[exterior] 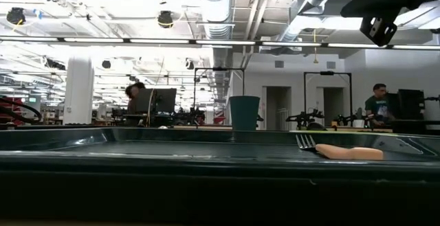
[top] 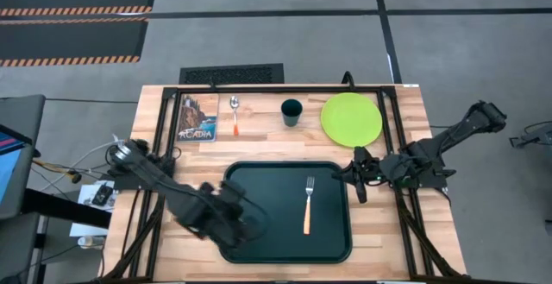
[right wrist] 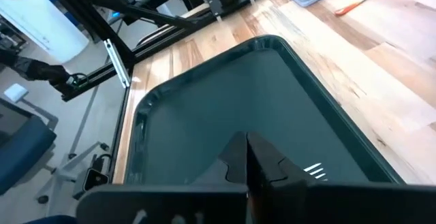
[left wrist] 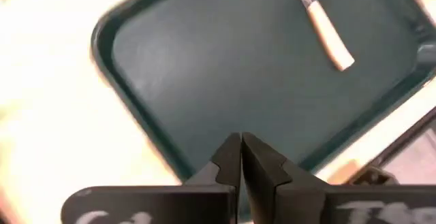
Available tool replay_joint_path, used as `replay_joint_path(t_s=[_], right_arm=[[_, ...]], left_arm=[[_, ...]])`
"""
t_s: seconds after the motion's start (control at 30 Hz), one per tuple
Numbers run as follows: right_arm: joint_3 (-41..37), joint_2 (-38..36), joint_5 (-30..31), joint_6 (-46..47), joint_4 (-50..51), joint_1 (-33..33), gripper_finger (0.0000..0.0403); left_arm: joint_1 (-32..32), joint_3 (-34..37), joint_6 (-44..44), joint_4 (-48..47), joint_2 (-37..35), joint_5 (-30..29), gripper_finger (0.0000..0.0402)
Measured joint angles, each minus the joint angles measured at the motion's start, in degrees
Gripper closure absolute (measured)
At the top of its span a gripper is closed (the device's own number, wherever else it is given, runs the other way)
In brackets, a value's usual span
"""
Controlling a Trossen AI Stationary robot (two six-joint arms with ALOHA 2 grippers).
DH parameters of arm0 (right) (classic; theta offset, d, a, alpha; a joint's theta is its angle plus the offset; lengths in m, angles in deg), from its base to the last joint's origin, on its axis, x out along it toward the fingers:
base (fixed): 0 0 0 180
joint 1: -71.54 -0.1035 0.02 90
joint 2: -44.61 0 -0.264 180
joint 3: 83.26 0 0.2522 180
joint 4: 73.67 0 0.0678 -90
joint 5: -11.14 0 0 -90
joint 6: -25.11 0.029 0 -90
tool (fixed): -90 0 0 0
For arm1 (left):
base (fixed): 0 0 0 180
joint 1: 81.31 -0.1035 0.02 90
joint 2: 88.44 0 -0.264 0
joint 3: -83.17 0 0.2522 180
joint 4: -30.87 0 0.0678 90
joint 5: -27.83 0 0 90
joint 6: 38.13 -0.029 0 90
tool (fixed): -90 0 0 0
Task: Pick and place plate/cup/fork/spoon on tray
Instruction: Put the orange fork on the right of the black serving tray
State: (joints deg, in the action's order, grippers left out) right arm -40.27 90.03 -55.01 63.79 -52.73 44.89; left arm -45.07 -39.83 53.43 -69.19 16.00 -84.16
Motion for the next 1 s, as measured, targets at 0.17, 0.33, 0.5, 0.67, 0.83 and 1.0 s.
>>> replay_joint_path(t_s=[0.17,0.33,0.5,0.67,0.83,1.0], right_arm=[[0.1,0.4,0.0,0.5,-0.2,0.0,0.0394],[0.1,3.0,-0.2,4.0,0.5,0.0,0.0394],[0.1,8.0,-1.5,7.2,0.6,0.1,0.0394],[3.7,14.1,-1.5,8.5,3.5,0.1,0.0394],[10.9,20.3,-1.5,6.3,9.4,0.1,0.0394],[15.3,25.1,-1.4,3.8,10.8,0.1,0.0394]], left_arm=[[1.6,25.7,11.4,16.6,-13.5,0.4,0.0401],[-2.2,43.5,8.5,45.0,-19.4,-2.2,0.0401],[-7.1,46.3,3.8,50.8,-15.4,1.9,0.0401],[-10.9,42.5,-0.9,48.9,-9.0,6.6,0.0401],[-12.4,36.4,-2.9,40.6,-2.7,7.9,0.0401],[-13.2,34.5,-5.4,41.1,2.9,11.0,0.0401]])
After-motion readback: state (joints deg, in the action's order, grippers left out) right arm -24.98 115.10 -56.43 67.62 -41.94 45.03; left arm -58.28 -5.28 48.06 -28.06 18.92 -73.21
